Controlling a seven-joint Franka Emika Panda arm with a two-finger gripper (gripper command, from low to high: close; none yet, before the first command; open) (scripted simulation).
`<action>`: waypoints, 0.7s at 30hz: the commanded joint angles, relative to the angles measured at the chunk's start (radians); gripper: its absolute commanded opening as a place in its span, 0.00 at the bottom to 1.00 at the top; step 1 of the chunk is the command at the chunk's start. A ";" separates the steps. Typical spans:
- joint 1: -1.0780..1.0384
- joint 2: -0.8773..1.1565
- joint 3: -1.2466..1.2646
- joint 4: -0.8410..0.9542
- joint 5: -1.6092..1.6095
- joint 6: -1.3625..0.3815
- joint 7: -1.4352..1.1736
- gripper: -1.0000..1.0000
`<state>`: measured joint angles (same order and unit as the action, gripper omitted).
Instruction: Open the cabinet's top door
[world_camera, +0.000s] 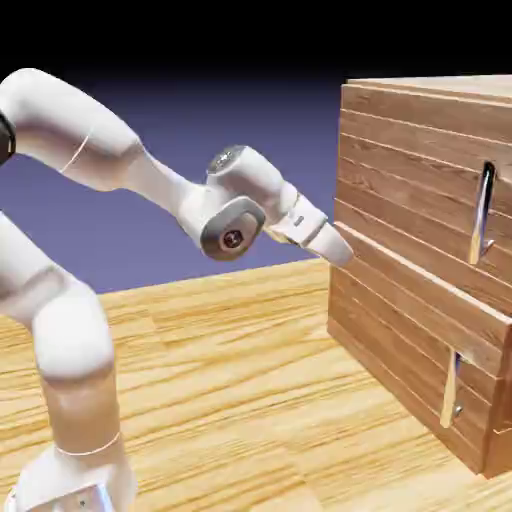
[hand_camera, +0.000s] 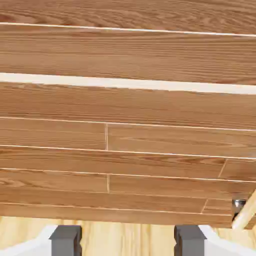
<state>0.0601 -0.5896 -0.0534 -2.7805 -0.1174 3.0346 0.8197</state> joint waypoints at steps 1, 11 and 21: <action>0.018 -0.007 -0.020 0.011 -0.044 -0.001 0.029 0.50; 0.196 -0.080 -0.218 0.120 -0.479 -0.010 0.321 0.50; 0.374 -0.152 -0.416 0.230 -0.914 -0.019 0.613 0.50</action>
<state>0.4344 -0.7420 -0.4689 -2.5510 -1.0308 3.0161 1.4324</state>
